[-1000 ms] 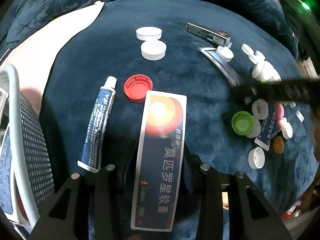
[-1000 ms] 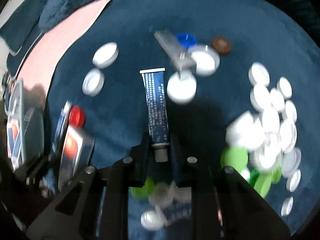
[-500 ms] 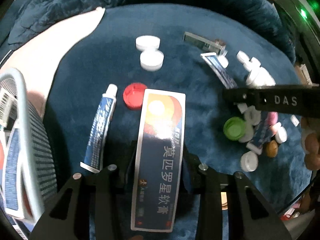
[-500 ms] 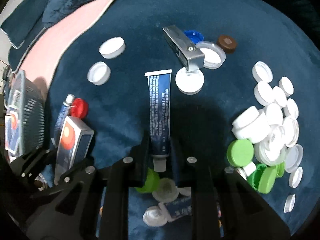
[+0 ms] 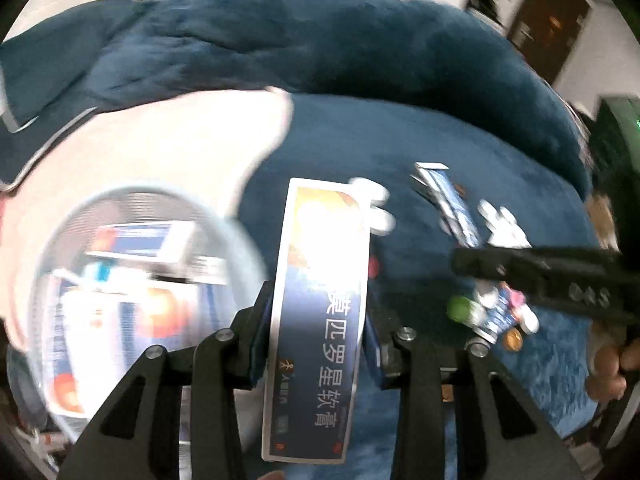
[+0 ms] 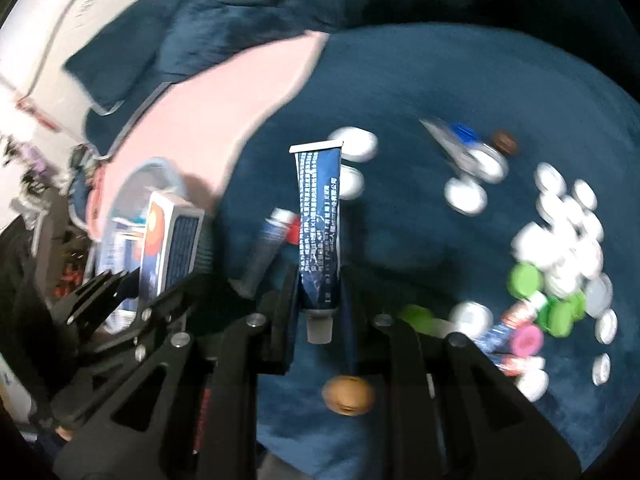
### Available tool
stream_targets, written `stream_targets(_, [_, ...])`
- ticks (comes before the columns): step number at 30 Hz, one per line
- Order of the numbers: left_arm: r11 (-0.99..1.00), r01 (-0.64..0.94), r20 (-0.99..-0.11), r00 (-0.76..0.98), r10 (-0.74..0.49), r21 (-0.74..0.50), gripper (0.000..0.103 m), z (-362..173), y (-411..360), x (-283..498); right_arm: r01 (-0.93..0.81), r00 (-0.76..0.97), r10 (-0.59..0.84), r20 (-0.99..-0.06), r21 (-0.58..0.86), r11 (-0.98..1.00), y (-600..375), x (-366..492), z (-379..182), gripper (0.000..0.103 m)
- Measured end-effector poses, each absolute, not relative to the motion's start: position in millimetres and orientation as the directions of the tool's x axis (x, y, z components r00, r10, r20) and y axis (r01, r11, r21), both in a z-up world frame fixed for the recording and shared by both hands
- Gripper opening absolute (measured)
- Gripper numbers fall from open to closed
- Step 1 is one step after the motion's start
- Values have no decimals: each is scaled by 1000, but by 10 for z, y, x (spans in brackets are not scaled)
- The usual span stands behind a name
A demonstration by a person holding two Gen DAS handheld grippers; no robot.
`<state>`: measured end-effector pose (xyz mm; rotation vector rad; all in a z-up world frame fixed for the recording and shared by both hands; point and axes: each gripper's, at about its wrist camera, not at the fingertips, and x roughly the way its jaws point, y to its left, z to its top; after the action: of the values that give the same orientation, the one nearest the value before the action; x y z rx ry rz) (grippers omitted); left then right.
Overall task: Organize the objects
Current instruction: 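Drop the blue tube into the basket with the right gripper while the left holds its box above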
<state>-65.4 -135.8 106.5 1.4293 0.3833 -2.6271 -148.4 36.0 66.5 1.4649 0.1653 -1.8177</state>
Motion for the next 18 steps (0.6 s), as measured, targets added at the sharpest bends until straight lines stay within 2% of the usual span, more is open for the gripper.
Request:
stream_targets(7, [-883,452,-842,-520,-147,-125,40,1197,-2360,-200,772,29,-549,-835,368,-519,-558,-1049,882,19])
stream_targets(12, [-847,517,-846,-501,-183,-123,40,1188,-2716,35,825,61,-543,-837,349,-445,-1087,-804,876,19])
stream_targets(18, [-838,531,-854,-489,-179,-128,40,1088,-2807,103,809,115,-495,-861,371,-456,-1170,-727,689,20])
